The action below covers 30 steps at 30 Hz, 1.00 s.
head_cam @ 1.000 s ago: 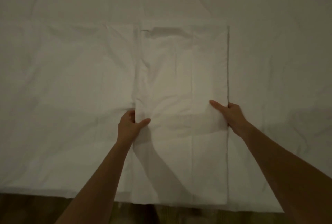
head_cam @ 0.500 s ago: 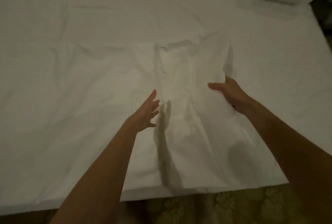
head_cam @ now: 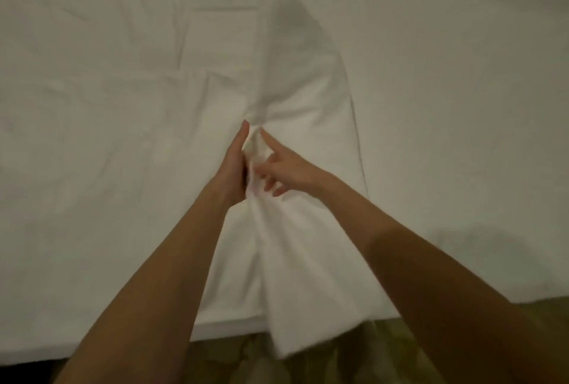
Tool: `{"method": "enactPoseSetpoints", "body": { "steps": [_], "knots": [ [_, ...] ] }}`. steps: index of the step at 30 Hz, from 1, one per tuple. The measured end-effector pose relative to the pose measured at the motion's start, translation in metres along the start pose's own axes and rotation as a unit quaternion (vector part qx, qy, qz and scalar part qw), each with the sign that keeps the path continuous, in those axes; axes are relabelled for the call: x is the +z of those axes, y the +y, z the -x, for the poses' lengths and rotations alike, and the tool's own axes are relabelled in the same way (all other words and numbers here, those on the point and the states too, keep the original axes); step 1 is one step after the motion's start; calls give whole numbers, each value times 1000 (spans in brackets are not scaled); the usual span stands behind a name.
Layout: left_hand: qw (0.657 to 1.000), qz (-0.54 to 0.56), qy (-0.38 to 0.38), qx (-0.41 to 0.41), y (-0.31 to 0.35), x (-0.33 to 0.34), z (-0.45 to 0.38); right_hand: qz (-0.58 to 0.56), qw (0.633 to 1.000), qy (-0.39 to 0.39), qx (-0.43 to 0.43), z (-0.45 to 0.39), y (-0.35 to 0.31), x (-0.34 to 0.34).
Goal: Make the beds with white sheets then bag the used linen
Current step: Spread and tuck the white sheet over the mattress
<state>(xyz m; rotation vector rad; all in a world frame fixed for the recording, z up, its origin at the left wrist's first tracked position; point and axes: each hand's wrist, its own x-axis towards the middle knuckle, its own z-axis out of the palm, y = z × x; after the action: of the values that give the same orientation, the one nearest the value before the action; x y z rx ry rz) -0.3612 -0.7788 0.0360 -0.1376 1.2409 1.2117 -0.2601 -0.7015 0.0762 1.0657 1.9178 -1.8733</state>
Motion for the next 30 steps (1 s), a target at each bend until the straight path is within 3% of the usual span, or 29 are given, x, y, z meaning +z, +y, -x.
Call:
{"method": "enactPoseSetpoints", "body": {
  "steps": [3, 8, 15, 19, 22, 26, 30],
  "knots": [
    [992, -94, 84, -30, -29, -46, -7, 5, 1000, 19, 13, -16, 28, 25],
    [965, -208, 159, -28, -79, -79, -8, -24, 975, 205, 82, -16, 98, -2],
    [966, -169, 176, 88, -73, -90, -11, 85, 902, 400, 138, 6, 156, -39],
    [969, -179, 167, -19, -122, -100, 7, -88, 914, 316, 240, 27, 182, -37],
    [964, -223, 133, -54, -140, -100, 15, -135, 928, 247, 246, 41, 193, -33],
    [975, -192, 112, -8, -133, -97, 19, -149, 940, 244, 187, 52, 192, -36],
    [967, -216, 125, -57, -163, -99, 35, -163, 931, 258, 201, 65, 206, -22]
  ]
}}
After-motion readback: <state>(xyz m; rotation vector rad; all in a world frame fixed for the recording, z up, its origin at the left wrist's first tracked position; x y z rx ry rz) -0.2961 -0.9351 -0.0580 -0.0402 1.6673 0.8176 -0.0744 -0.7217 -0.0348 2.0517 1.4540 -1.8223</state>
